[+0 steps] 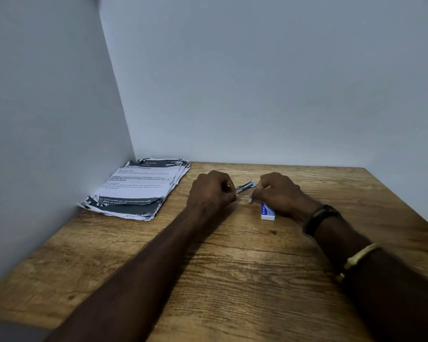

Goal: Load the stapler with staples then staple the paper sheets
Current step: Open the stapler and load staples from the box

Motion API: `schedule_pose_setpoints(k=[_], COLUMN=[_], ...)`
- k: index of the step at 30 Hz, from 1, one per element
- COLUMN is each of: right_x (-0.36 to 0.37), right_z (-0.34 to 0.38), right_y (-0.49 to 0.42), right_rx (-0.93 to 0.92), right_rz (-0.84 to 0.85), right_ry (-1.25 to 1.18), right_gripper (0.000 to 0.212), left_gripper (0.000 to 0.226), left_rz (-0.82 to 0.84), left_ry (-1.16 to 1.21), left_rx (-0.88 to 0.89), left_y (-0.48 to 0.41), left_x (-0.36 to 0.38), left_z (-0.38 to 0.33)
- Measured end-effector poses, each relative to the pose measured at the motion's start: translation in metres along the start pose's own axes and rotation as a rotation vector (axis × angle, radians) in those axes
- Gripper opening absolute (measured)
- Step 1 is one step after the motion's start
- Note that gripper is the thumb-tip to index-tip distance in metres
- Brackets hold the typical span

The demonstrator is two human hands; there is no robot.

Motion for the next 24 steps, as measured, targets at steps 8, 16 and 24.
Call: schedule_pose_setpoints(k=[8, 16, 24], right_x=[0.001, -0.025, -0.016], right_z=[-0.001, 0.006, 0.007], right_y=[-0.001, 0.004, 0.01], right_rx=[0.04, 0.051, 0.145], right_rz=[-0.007, -0.057, 0.088], right_ry=[0.119, 0.181, 0.138], right_gripper=[0.015, 0.029, 0.022], left_gripper=[0.023, 0.024, 0.02], left_rz=[0.099, 0.139, -0.084], left_ry=[-0.025, 0.004, 0.074], left_rx=[-0.043, -0.053, 0.086], left_y=[0.001, 0.001, 0.003], left_x=[0.013, 0.018, -0.013], left_z=[0.009, 0.008, -0.015])
Point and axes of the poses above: each hand's wrist, its own y-axis away from the middle knuckle, its own x-axis out of the palm, z = x × y, the point moved 9 cm from there along -y, towards the middle knuckle, and after that the axes turned 4 degrees about -y, right-handed, at the moved point
